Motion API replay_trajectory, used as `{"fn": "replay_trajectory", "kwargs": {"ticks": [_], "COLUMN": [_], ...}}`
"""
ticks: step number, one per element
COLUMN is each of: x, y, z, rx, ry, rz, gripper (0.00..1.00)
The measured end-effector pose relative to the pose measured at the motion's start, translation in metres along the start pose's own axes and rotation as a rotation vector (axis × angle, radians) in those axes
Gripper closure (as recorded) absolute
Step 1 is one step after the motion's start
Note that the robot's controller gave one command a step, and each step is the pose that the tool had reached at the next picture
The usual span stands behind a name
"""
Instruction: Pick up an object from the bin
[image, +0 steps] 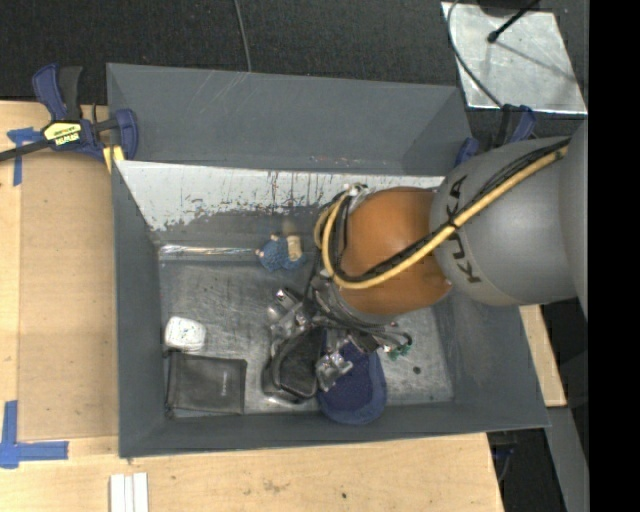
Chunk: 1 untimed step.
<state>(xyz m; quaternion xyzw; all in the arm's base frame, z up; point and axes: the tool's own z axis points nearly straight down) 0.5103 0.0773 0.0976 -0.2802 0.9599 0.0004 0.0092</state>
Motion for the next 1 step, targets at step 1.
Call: {"fn": "replay_trajectory", "kwargs": {"ticks": [1], "x": [-0.0099], "y": [-0.0487], "z": [-0.1151], "rx": [-0.002], "ry": [0.014], "rz": [-0.219], "gripper": [1.0]}}
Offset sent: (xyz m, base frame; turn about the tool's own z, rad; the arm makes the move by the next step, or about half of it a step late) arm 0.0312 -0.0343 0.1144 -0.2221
